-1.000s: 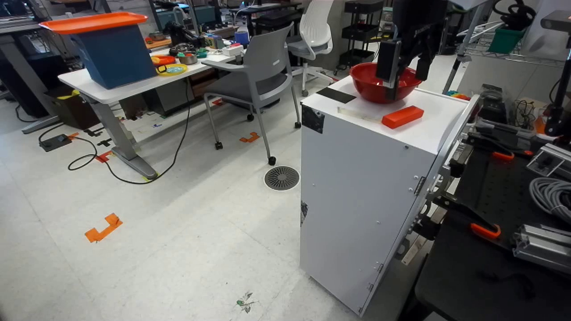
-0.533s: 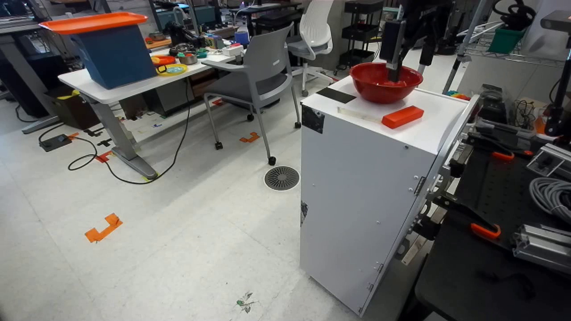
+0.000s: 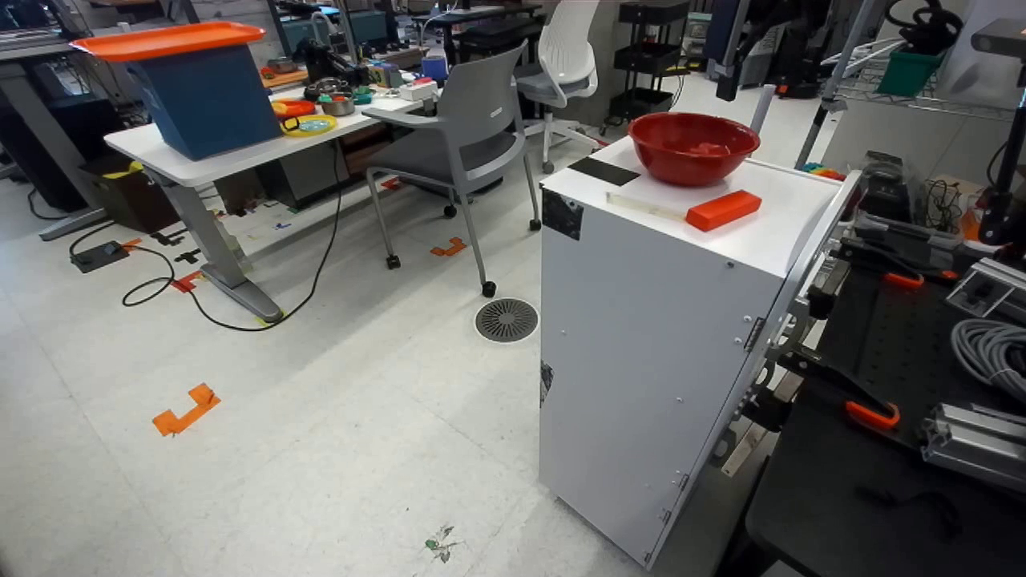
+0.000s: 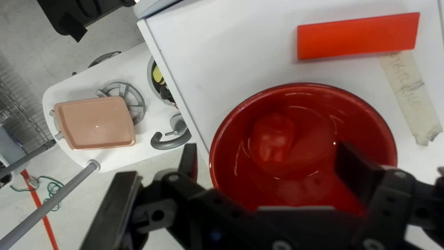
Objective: Pick up the red bell pepper from the bowl and put it on the counter
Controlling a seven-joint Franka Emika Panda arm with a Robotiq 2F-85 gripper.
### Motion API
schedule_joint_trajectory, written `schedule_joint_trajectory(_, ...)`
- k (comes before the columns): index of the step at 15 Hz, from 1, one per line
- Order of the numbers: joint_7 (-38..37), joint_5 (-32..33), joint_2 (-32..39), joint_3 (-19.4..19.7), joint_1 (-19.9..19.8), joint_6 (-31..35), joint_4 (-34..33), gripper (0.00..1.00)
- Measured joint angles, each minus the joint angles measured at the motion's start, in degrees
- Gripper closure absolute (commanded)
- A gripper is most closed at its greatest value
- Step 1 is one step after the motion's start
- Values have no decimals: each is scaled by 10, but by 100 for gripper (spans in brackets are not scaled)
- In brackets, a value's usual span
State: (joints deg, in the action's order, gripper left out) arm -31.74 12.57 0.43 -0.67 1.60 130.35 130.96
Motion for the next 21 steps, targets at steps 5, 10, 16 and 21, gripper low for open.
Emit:
schedule_joint_trajectory(5,-5,1,12,3,-7,0,-3,0)
schedule_joint_trajectory(10,-10,11,45,9,-9,0,-26,0)
schedule_joint_trajectory(16,-47,14,83,13,-8,1,-61,0)
schedule_joint_trajectory(21,-99,-1,107,13,-4,15,-78,0)
